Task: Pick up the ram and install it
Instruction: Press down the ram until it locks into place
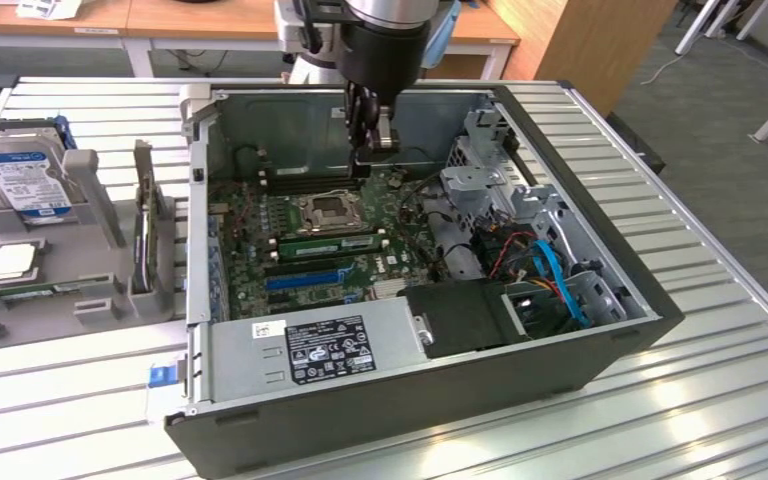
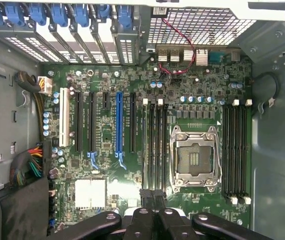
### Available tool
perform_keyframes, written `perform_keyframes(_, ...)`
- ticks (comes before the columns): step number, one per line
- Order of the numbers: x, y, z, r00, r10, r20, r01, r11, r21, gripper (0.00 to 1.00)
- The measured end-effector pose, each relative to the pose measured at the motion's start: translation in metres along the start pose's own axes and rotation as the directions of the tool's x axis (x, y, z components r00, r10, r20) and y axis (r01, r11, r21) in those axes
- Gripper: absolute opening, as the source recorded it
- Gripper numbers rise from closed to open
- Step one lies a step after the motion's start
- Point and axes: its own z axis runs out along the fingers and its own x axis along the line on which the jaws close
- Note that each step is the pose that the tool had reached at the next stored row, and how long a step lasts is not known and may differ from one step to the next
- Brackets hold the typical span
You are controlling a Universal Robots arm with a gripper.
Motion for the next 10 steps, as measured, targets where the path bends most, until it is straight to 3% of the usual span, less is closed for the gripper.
perform_keyframes(10,-0.0001,-0.0055,-0.0001,1.0000,0.000,0.0000,0.000,1.0000,0.0000,0.10)
